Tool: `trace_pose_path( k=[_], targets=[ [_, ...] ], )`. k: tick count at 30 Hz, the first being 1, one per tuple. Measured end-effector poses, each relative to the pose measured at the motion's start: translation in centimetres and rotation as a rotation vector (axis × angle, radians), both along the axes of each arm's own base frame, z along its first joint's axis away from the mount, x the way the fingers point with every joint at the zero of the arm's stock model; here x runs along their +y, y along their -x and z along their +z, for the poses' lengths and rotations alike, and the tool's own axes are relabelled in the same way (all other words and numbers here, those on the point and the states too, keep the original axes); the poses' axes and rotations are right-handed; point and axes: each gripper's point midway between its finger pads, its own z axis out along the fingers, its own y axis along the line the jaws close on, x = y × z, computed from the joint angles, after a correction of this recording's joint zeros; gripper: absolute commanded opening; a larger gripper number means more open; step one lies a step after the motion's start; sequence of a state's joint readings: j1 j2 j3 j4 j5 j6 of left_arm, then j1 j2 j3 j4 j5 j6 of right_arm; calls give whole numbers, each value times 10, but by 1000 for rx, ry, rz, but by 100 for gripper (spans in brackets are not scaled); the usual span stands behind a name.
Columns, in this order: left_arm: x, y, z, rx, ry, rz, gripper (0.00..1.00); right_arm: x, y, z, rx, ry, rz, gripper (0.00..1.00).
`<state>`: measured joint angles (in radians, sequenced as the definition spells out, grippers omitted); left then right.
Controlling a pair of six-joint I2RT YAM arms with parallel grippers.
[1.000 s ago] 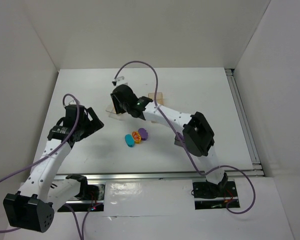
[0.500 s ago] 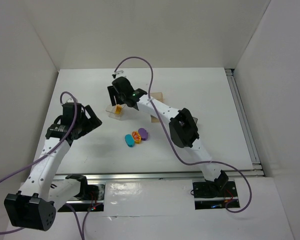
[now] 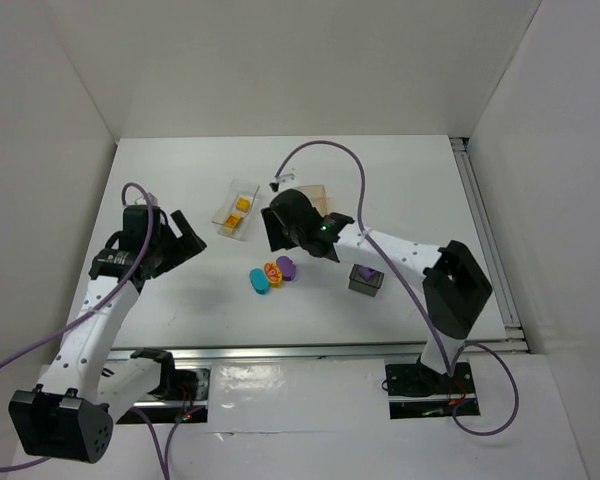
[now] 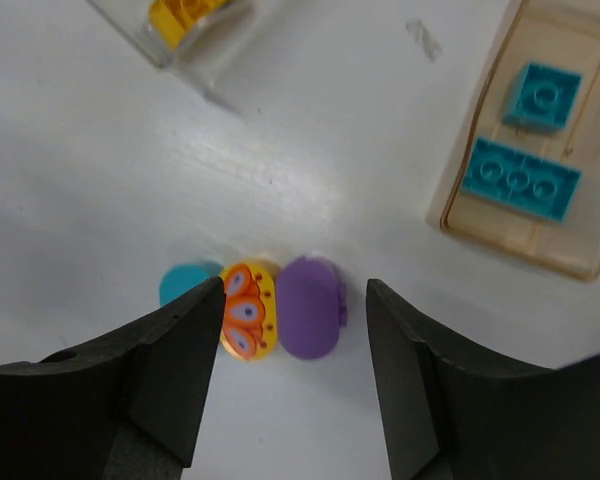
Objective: Sort the legos into containers by color
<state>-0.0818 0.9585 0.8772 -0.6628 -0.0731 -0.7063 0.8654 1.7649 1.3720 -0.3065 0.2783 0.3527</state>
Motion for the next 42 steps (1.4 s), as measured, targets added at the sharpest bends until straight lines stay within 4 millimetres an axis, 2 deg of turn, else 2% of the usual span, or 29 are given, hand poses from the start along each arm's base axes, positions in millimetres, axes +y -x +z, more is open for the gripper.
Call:
trace_pose_path(
  k=[2, 5, 8, 11, 15, 19, 20, 21, 25, 27, 28, 30, 31, 35, 37, 42],
  targets=[
    [-7, -2, 0, -6, 13, -49, 92, -11, 20, -10, 26, 11, 8, 73],
    [-21, -7, -10, 24, 39, -144, 91, -28, 42, -40, 93, 65, 14, 74],
    [-39, -9, -36, 120, 60, -236, 91, -43, 57, -65, 154, 118, 9, 74],
    [-58, -2, -55, 194, 63, -325, 91, -51, 65, -73, 187, 145, 8, 75],
    [-76, 2, -61, 214, 55, -388, 91, -49, 65, -73, 190, 136, 14, 75],
    [-80, -2, -60, 196, 46, -375, 91, -40, 56, -70, 192, 117, 18, 75],
    [-80, -2, -60, 193, 44, -367, 91, -36, 50, -68, 188, 109, 16, 74],
    [-79, -3, -60, 188, 43, -357, 91, -29, 41, -66, 181, 96, 13, 68],
    [-76, 1, -57, 171, 44, -326, 89, -5, 9, -66, 162, 56, 4, 60],
    [-77, 3, -55, 158, 50, -321, 89, 4, -4, -70, 158, 49, 0, 59],
    [-79, 5, -56, 156, 51, -325, 89, 8, -9, -73, 160, 49, -1, 54],
    [-82, 12, -59, 162, 56, -334, 87, 13, -19, -82, 163, 52, -7, 53],
    [-83, 15, -62, 171, 60, -333, 87, 14, -21, -87, 169, 57, -9, 49],
    [-85, 21, -69, 194, 59, -338, 87, 8, -16, -104, 195, 91, -12, 41],
    [-85, 21, -69, 193, 59, -338, 87, -1, -8, -109, 208, 110, -14, 38],
    [-88, 22, -69, 191, 58, -348, 87, -39, 30, -117, 249, 156, -15, 34]
  ],
)
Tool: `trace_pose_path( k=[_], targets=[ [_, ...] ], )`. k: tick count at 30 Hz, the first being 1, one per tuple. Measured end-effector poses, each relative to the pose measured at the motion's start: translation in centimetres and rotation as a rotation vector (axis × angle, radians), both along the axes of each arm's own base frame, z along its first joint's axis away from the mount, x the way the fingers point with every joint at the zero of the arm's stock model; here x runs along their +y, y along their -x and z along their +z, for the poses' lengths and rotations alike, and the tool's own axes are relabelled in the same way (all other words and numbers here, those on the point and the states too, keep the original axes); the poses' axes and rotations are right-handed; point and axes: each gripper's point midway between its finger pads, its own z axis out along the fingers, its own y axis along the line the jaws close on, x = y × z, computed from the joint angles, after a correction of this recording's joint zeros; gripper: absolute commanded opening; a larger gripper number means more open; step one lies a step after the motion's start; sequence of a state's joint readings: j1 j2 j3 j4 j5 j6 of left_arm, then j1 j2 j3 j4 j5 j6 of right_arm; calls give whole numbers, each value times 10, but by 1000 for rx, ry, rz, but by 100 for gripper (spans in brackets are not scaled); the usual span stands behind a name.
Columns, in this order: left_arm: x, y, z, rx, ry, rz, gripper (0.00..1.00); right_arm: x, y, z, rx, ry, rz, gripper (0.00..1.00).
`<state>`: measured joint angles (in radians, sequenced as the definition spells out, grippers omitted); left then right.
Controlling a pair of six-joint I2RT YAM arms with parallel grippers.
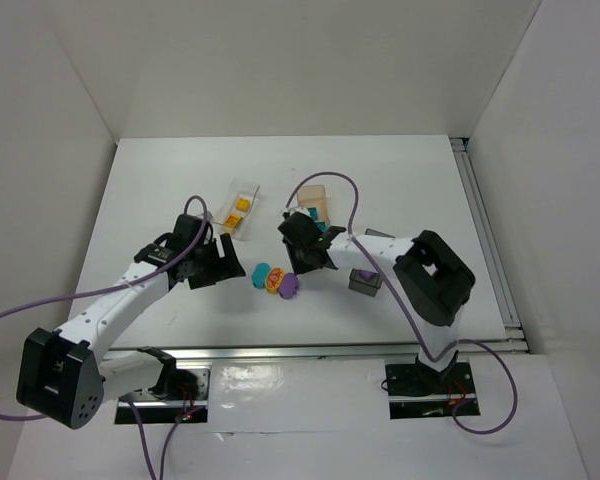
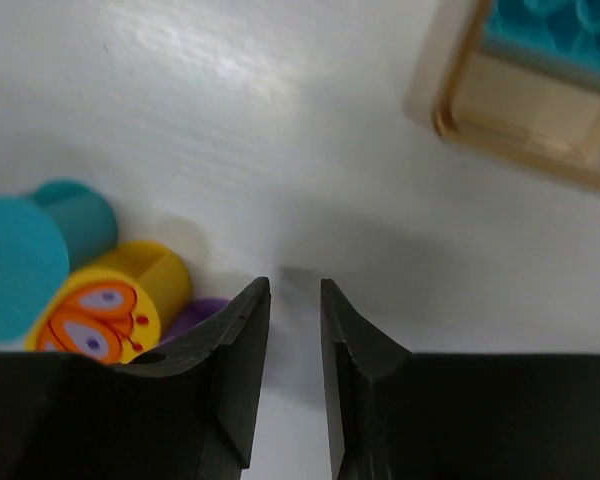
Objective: Sort the legos into containers by color
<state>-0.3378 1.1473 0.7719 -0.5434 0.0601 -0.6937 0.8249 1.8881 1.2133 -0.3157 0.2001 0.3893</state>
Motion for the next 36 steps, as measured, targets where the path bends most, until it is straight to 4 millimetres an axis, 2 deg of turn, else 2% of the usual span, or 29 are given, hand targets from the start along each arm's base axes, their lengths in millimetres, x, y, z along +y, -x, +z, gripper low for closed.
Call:
trace_pose_path(
  k=[2, 4, 5, 6, 8, 9, 13, 16, 18, 21, 26, 36],
  targets=[
    [-1, -1, 0, -2, 2, 3, 87, -13, 17, 4, 11, 2, 2, 34],
    [-3, -1, -1, 0, 6, 6, 87, -16, 31, 12, 8, -13, 14, 34],
    [-4, -1, -1, 2, 6, 5, 87, -15, 38, 17, 5, -24, 21, 38],
    [-4, -2, -2, 3, 6, 4, 87, -14, 44, 22, -1, -38, 24, 48],
    [-5, -1, -2, 5, 5, 2, 87, -14, 53, 33, -13, -66, 21, 61],
    [-5, -2, -2, 3, 5, 3, 87, -14, 56, 37, -19, -80, 19, 76],
    [-5, -3, -2, -3, 2, 7, 87, -21, 66, 56, -53, -132, 41, 99],
    [-3, -4, -2, -6, -6, 13, 89, -17, 69, 64, -79, -137, 129, 100],
    [-2, -4, -2, -7, -12, 17, 89, -11, 70, 63, -85, -111, 199, 100],
    [-1, -5, -2, -9, -18, 20, 90, -1, 70, 54, -90, -56, 303, 100],
    [1, -8, 2, -14, -33, 27, 90, 0, 73, 34, -86, 27, 428, 100],
    [4, -11, 4, -15, -40, 36, 90, 9, 77, 7, -56, 64, 565, 100]
  ],
)
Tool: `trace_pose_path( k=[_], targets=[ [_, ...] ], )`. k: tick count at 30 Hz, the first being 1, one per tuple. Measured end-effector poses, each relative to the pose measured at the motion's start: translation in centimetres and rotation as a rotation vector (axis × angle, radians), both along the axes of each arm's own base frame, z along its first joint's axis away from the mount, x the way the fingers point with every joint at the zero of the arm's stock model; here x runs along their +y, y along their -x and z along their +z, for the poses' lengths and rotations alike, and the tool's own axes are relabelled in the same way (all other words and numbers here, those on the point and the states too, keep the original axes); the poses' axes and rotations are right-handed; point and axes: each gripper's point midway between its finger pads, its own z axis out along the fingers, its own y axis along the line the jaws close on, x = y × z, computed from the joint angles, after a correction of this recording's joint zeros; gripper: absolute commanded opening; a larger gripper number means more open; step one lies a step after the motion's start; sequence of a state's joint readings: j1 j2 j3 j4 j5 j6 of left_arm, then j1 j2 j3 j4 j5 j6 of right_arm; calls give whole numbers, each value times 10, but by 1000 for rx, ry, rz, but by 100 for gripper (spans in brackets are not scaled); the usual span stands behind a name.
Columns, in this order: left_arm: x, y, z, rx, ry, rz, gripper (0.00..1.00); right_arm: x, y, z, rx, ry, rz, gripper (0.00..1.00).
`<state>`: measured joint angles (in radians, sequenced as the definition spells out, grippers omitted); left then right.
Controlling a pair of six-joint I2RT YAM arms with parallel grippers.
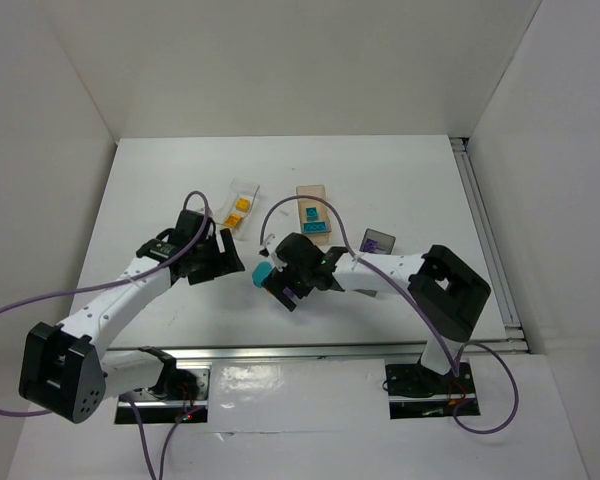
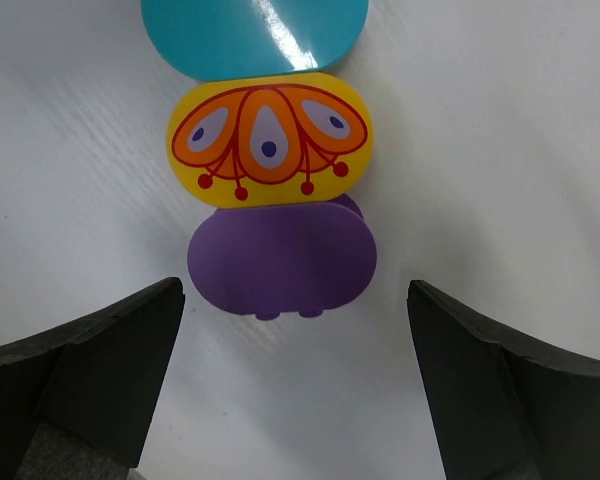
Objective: Sort the legos into containers by color
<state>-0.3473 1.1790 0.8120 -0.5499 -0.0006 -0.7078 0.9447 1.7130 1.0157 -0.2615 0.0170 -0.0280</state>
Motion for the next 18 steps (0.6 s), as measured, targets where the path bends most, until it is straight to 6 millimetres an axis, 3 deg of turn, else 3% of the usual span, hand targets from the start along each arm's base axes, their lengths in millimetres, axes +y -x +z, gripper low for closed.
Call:
trace_pose_path(
  k=[4, 5, 13, 18],
  targets=[
    [0, 0, -4, 15, -6, 0, 90, 6, -2, -11, 3, -4, 6, 93],
    [0, 0, -5, 18, -7, 0, 90, 8, -2, -12, 2, -5, 3, 85],
    [-1, -2, -2, 14, -5, -2, 91, 16, -9, -16, -15, -35, -38, 61],
    [-12, 0, -1, 26, 49, -64, 100, 9, -7, -11, -34, -60, -63, 59]
  ],
)
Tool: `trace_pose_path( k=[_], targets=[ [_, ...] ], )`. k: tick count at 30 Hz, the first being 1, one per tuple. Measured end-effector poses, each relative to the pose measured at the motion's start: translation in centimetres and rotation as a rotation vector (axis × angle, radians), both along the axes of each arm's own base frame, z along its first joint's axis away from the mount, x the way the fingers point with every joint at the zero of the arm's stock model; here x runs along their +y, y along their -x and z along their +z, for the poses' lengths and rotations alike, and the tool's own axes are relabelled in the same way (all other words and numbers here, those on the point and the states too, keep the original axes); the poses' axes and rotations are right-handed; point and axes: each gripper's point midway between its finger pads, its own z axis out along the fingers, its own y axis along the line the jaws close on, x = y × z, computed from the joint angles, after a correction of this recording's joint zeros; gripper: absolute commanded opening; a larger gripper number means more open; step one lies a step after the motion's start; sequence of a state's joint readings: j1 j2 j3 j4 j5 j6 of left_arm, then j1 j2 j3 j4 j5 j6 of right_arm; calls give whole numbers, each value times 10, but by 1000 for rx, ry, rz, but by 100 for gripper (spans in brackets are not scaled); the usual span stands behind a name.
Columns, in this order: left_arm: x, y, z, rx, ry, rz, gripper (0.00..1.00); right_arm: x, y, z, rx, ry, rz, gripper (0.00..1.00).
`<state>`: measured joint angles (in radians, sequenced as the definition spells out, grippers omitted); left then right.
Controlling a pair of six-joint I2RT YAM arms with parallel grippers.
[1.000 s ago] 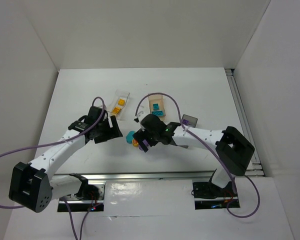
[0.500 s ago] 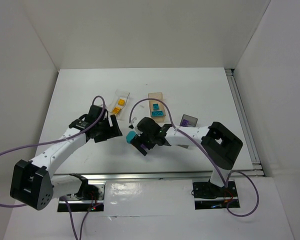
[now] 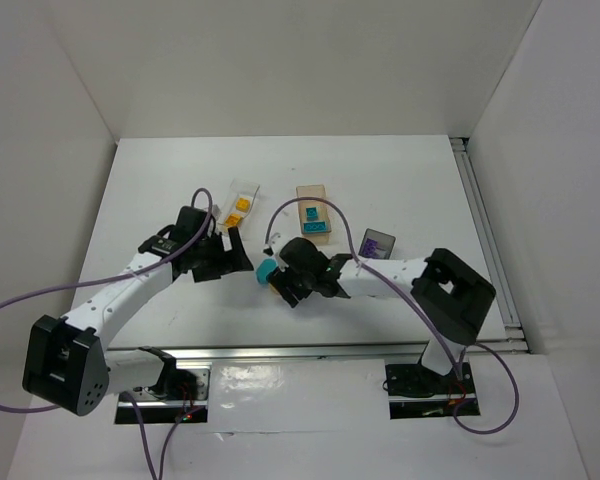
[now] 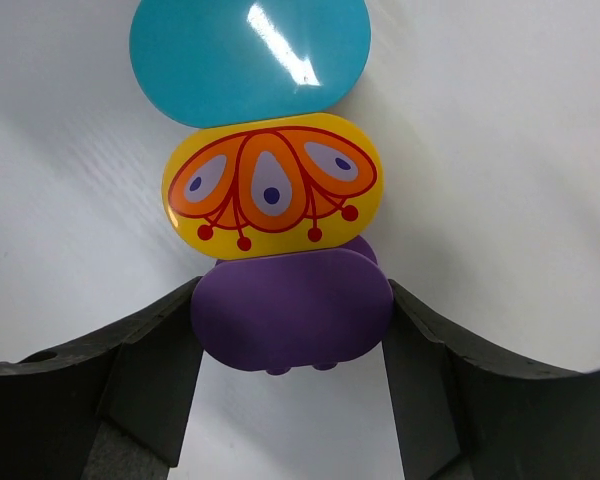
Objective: Sort the legos into containers by color
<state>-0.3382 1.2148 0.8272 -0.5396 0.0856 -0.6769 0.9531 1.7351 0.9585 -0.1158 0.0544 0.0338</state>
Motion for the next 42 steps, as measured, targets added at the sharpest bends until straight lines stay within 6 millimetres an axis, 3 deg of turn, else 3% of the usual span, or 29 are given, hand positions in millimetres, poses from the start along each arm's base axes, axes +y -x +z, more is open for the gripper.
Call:
trace_pose_path(
  k=[3, 10, 14, 21, 29, 32, 35, 36, 37, 40, 42],
  targets=[
    [-21, -4, 12, -40, 107, -95, 100, -11, 5, 23, -37, -44, -17, 59],
    [-70, -4, 53, -145, 366, -333, 100, -22, 11, 112, -169, -259, -58, 59],
    [-88, -4, 70, -187, 475, -430, 100, -23, 12, 127, -184, -299, -70, 59],
    [-106, -2, 89, -238, 594, -550, 98, -23, 15, 125, -171, -299, -74, 59],
    [-117, -7, 84, -197, 677, -586, 78, -21, 17, 125, -171, -300, -70, 57],
    [-120, -7, 81, -187, 687, -591, 65, -21, 18, 125, -171, -301, -69, 57],
    [-120, -9, 80, -180, 692, -581, 42, -22, 17, 125, -171, -299, -75, 57],
    [-120, -11, 79, -178, 690, -576, 26, -23, 17, 124, -173, -294, -79, 57],
    [-120, -12, 77, -170, 689, -566, 18, -24, 16, 124, -178, -287, -82, 56],
    [-122, -15, 76, -155, 680, -563, 3, -26, 15, 123, -183, -279, -93, 56],
    [-124, -21, 75, -144, 674, -562, 0, -29, 12, 121, -193, -271, -110, 56]
  ],
)
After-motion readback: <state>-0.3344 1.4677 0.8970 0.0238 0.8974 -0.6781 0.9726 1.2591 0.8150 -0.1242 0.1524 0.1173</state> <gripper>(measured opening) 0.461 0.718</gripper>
